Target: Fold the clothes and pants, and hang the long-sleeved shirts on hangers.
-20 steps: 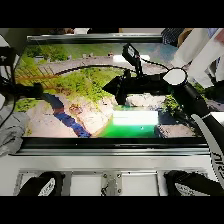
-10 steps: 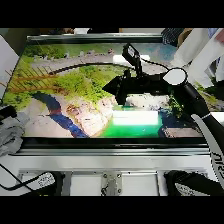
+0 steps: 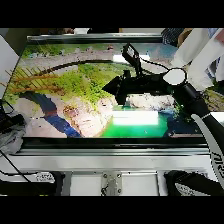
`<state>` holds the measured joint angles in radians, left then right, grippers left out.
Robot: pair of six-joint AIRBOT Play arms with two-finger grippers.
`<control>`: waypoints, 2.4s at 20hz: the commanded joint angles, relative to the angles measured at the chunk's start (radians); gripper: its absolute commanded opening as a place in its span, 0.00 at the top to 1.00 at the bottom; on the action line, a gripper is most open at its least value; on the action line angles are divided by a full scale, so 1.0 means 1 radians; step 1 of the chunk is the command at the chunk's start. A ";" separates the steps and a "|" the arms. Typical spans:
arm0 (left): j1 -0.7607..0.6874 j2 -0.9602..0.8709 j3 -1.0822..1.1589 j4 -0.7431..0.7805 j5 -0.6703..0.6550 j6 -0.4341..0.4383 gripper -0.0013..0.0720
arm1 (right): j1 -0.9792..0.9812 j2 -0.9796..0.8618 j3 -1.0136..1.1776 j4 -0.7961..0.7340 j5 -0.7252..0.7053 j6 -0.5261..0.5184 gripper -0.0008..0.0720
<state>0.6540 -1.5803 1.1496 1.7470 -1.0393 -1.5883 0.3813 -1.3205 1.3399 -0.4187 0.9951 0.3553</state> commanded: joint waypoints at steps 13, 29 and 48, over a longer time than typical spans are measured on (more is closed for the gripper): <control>-0.642 0.562 0.000 -0.173 -0.083 0.002 0.96 | -0.001 0.000 0.000 0.295 0.032 -0.010 0.96; -1.368 0.016 0.409 -0.381 -0.042 0.058 0.18 | -0.688 0.089 0.000 -0.186 0.192 0.618 0.96; -1.075 -0.130 0.108 -0.712 0.032 0.090 0.38 | -0.675 -0.012 -0.206 -0.717 0.158 0.921 0.23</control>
<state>-0.3939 -1.6630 1.2362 1.0107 -1.0130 -1.4788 -0.2989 -1.2854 1.2087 -1.1400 1.1629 1.2404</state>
